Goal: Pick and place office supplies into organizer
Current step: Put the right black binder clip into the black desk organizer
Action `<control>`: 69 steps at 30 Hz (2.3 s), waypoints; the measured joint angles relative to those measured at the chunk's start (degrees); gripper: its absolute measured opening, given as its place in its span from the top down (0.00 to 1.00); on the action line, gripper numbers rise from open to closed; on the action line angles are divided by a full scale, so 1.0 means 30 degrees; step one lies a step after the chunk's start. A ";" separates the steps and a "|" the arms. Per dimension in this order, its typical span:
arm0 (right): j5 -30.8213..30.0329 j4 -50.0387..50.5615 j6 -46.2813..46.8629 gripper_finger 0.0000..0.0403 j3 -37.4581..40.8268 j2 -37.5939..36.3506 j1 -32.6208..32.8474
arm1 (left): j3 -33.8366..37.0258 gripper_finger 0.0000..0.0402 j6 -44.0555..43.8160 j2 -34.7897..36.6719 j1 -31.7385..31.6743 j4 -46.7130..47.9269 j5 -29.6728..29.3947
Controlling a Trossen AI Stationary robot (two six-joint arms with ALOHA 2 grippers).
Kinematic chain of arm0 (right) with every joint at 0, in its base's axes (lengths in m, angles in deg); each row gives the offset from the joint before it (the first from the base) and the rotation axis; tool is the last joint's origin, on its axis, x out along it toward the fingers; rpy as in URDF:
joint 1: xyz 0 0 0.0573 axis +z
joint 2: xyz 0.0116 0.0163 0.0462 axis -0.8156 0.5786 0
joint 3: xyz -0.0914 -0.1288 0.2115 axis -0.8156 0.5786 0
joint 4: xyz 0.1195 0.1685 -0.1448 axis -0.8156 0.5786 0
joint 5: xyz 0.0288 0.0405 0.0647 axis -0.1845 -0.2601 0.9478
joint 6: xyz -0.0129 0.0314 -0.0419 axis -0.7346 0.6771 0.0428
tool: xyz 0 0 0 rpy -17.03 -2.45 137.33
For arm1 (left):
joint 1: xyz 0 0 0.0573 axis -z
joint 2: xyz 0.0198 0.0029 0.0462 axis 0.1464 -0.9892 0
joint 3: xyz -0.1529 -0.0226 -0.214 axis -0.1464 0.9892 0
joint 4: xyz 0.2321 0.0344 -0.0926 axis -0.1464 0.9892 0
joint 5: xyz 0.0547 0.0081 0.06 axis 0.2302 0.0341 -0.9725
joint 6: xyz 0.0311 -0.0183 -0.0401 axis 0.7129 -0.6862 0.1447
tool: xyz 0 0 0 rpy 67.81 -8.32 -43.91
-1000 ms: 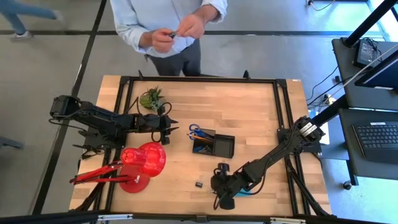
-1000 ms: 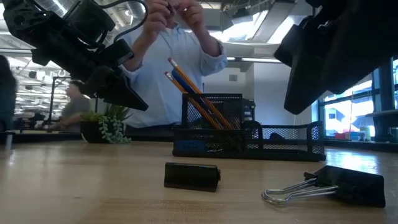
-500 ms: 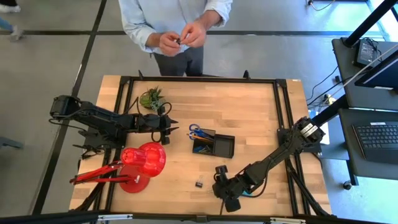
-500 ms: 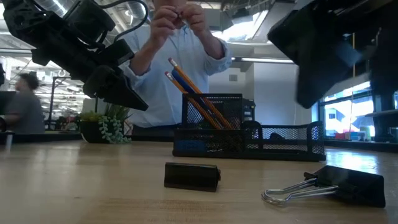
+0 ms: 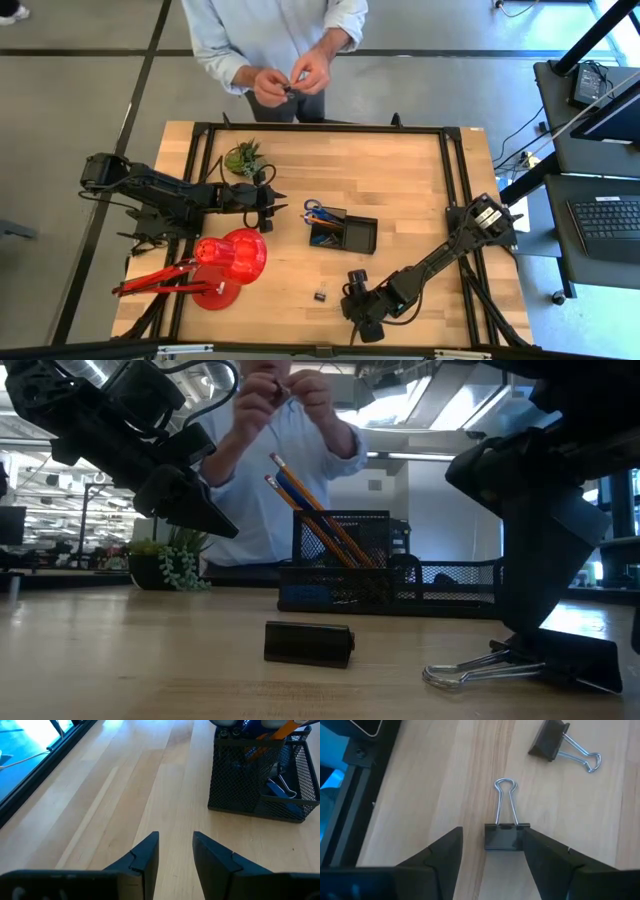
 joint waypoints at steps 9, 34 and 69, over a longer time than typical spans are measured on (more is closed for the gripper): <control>0.0102 -0.0801 -0.0438 0.48 0.0015 0.0066 0.0000 | 0.0000 0.72 0.0004 0.0000 -0.0001 0.0000 0.0000; 0.0124 -0.0845 -0.0378 0.48 0.0022 0.0066 -0.0036 | 0.0000 0.72 0.0002 0.0000 0.0007 0.0000 0.0000; 0.0104 -0.0597 0.0139 0.41 0.0022 0.0036 -0.0131 | 0.0000 0.72 0.0000 0.0000 0.0007 0.0000 0.0000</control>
